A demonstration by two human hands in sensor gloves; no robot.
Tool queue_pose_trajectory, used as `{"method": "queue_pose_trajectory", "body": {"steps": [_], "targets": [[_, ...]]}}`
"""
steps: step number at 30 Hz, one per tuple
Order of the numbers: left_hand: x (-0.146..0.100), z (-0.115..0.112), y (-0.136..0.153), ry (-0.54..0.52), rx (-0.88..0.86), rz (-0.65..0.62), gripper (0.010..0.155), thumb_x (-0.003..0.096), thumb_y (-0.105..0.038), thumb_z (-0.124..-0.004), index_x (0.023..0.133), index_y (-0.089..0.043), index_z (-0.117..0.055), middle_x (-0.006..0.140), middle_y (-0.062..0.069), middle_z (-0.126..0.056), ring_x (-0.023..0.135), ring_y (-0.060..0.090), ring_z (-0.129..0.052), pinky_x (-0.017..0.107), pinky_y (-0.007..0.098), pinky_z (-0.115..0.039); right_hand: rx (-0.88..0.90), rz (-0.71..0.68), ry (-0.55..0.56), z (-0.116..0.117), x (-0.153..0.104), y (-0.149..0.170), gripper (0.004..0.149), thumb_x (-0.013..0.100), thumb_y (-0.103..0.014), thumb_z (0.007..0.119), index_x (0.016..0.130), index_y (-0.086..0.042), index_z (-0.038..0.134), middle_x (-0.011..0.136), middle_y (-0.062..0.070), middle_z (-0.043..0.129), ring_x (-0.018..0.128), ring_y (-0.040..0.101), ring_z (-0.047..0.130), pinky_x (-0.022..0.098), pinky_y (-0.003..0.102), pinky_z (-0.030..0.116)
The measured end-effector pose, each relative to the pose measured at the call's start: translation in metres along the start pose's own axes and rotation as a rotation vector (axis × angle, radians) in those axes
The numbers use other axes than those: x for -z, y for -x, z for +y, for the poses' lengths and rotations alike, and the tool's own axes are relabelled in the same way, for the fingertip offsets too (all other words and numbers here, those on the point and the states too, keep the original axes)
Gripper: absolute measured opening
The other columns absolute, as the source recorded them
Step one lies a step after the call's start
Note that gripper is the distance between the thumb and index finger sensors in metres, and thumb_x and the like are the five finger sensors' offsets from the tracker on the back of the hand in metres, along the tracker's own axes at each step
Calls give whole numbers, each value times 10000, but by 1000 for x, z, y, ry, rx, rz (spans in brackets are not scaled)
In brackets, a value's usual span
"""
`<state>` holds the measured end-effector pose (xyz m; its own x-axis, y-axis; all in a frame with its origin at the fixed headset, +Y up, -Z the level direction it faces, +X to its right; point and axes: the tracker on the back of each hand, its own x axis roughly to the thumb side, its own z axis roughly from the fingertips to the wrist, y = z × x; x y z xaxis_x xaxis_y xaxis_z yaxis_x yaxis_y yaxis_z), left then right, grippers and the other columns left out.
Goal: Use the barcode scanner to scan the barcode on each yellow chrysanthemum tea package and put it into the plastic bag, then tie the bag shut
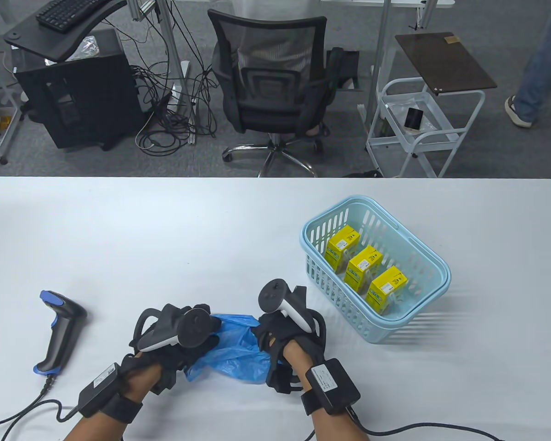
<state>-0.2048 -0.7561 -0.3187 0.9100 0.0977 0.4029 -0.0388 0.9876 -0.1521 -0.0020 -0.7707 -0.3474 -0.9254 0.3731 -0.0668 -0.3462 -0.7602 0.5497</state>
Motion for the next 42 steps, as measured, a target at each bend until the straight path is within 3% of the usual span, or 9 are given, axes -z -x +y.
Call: {"method": "queue_pose_trajectory", "body": {"steps": [3, 10, 14, 23, 27, 31, 33, 37, 42], "targets": [[6, -8, -4, -35, 153, 50, 480, 345, -605, -803, 753, -353, -840, 1037, 9, -700, 854, 309, -883, 651, 576, -701, -30, -18, -54, 6, 0, -4, 481, 392, -462, 676, 758, -189, 828, 501, -16, 959, 328, 222, 982, 480, 494, 822], [9, -15, -4, 205, 216, 131, 818, 302, -645, -791, 1026, -411, -490, 1165, 87, -408, 1047, 449, -581, 714, 640, -576, -66, -54, -58, 7, -5, -12, 486, 386, -486, 694, 730, -183, 855, 473, -13, 974, 308, 228, 989, 477, 495, 824], [4, -14, -5, 303, 244, 133, 934, 290, -668, -786, 1069, -393, -349, 1173, 131, -300, 1074, 496, -448, 728, 655, -534, -52, -112, -121, 7, -13, -19, 515, 378, -524, 676, 679, -168, 894, 391, -21, 997, 230, 215, 994, 476, 491, 835], [0, -17, -12, 415, 238, 124, 990, 260, -705, -782, 1080, -370, -339, 1173, 144, -305, 1076, 491, -421, 731, 650, -530, -172, 102, 149, -3, -1, -3, 500, 362, -538, 718, 647, -179, 916, 369, -45, 1010, 229, 194, 1017, 498, 492, 828], [0, -19, -11, 419, 226, 137, 1015, 256, -723, -765, 1080, -318, -334, 1167, 153, -308, 1073, 487, -427, 729, 644, -535, -290, 100, 278, -4, -7, -12, 526, 345, -551, 749, 755, -235, 841, 564, -45, 996, 453, 222, 1033, 578, 518, 769], [1, -23, -5, 430, 187, 133, 1029, 263, -738, -733, 1074, -276, -300, 1162, 153, -298, 1070, 484, -424, 728, 641, -535, -258, -67, 438, -19, -38, -30, 848, 304, -609, 770, 985, -218, 448, 1002, 59, 659, 871, 360, 773, 702, 624, 556], [1, -23, -2, 447, 165, 148, 1033, 275, -742, -717, 1068, -253, -272, 1157, 162, -280, 1068, 485, -412, 727, 638, -533, -209, -156, 565, -28, -57, -43, 846, 313, -592, 783, 995, -242, 425, 1068, 78, 540, 955, 393, 652, 726, 643, 495], [2, -23, 3, 428, 176, 175, 1023, 283, -748, -690, 1059, -200, -310, 1148, 177, -286, 1061, 486, -423, 723, 631, -545, -220, -315, 747, -32, -88, -63, 510, 337, -516, 825, 825, -395, 740, 1089, 40, 544, 1007, 389, 579, 749, 641, 460], [2, -24, 10, 405, 85, 183, 940, 334, -716, -641, 1053, -192, -341, 1147, 173, -283, 1059, 483, -427, 722, 629, -543, -317, -242, 625, -5, -65, -66, 364, 326, -527, 828, 649, -375, 896, 1075, 30, 598, 1014, 447, 521, 731, 674, 419]]}}
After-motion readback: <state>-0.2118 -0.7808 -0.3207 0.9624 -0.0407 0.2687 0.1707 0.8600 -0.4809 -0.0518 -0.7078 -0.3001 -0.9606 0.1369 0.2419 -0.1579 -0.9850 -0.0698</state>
